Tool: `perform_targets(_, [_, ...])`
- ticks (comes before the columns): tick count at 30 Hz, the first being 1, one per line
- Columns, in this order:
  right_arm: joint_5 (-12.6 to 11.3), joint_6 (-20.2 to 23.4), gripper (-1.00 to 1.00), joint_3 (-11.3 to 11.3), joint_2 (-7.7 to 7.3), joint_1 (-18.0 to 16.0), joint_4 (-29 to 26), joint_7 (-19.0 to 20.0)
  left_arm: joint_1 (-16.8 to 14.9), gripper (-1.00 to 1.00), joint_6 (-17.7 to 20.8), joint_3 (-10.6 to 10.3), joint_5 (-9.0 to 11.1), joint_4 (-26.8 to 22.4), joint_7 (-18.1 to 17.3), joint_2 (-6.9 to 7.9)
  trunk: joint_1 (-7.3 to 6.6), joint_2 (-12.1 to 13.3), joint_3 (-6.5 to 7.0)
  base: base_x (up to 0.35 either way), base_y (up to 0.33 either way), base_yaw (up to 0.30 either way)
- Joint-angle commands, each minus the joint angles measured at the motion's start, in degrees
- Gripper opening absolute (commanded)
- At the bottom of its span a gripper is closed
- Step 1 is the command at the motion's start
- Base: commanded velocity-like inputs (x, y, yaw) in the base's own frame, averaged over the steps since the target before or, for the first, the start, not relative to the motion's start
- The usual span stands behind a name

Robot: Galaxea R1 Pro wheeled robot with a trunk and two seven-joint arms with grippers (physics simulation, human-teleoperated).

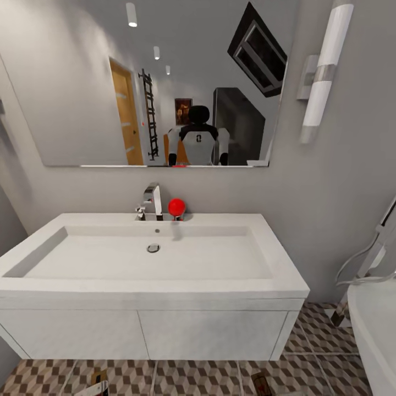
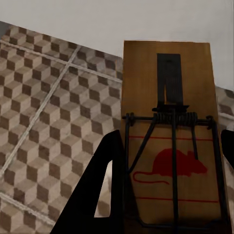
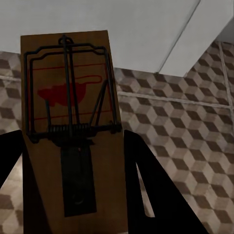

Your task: Take the four mousetraps from the cabinet in the bathroom and place them on the bathroom floor. Make sure all four end up on the same floor surface, and ensure that at least two of them are either under or directly next to the same bathroom sink.

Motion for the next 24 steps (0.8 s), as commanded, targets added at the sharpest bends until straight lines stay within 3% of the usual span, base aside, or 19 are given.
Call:
perform_targets(1, [0.39,-0.32,-1.0,-0.29,-0.03,-0.1,0.24,-0.21,-0.03,-1.0,-0.07,-0.49,-0.03,-0.02,1.33,-0.02,0.22,-0.45,-0.24,0.0,0.0,0.0])
perform_targets(5, [0.3,-0.33,-1.0,-0.35,-0.03,-0.1,0.24,-0.23,-0.05,-1.0,-0.08,-0.71,-0.03,-0.02,7.29,-0.31,1.1,-2.05,-0.96,0.0,0.0,0.0])
perform_targets(8, [0.22,-0.33,-1.0,-0.36,-0.03,-0.1,0.24,-0.24,-0.03,-1.0,-0.14,-1.18,-0.01,-0.04,14.88,-0.47,1.76,-3.25,-1.5,0.0,0.0,0.0])
perform_targets(11, [0.24,-0.33,-1.0,-0.36,-0.03,-0.1,0.24,-0.25,-0.03,-1.0,-0.17,-1.38,-0.01,-0.14,17.11,-0.41,2.42,-4.46,-2.04,0.0,0.0,0.0])
perform_targets(16, [0.28,-0.33,-1.0,-0.36,-0.03,-0.1,0.24,-0.25,-0.03,-1.0,-0.07,-1.97,-0.5,-0.56,17.44,-0.15,3.52,-6.46,-2.93,0.0,0.0,0.0])
perform_targets(18, [0.28,-0.34,-1.0,-0.36,-0.03,-0.1,0.24,-0.25,-0.03,-1.0,0.35,-3.67,-3.86,-0.72,17.53,-0.36,3.96,-7.26,-3.29,0.0,0.0,0.0])
perform_targets(19, [0.28,-0.37,-1.0,-0.36,-0.03,-0.1,0.24,-0.25,-0.03,-1.0,1.47,-4.43,-7.32,-1.31,17.58,-0.33,4.18,-7.67,-3.47,0.0,0.0,0.0])
perform_targets(21, [0.28,-0.4,-1.0,-0.35,-0.03,-0.1,0.24,-0.3,-0.04,-1.0,4.43,-4.88,-12.18,-2.82,17.69,-0.22,4.62,-8.47,-3.83,0.0,0.0,0.0])
perform_targets(23, [0.28,-0.39,-1.0,-0.36,-0.03,-0.1,0.24,-0.36,-0.03,-1.0,7.87,-5.05,-16.18,-4.97,17.74,-0.05,5.05,-9.27,-4.19,0.0,0.0,0.0])
perform_targets(24, [0.28,-0.4,-1.0,-0.36,-0.03,-0.1,0.24,-0.38,-0.04,-1.0,8.6,-5.06,-16.95,-5.64,17.77,-0.02,5.27,-9.67,-4.37,0.0,0.0,0.0])
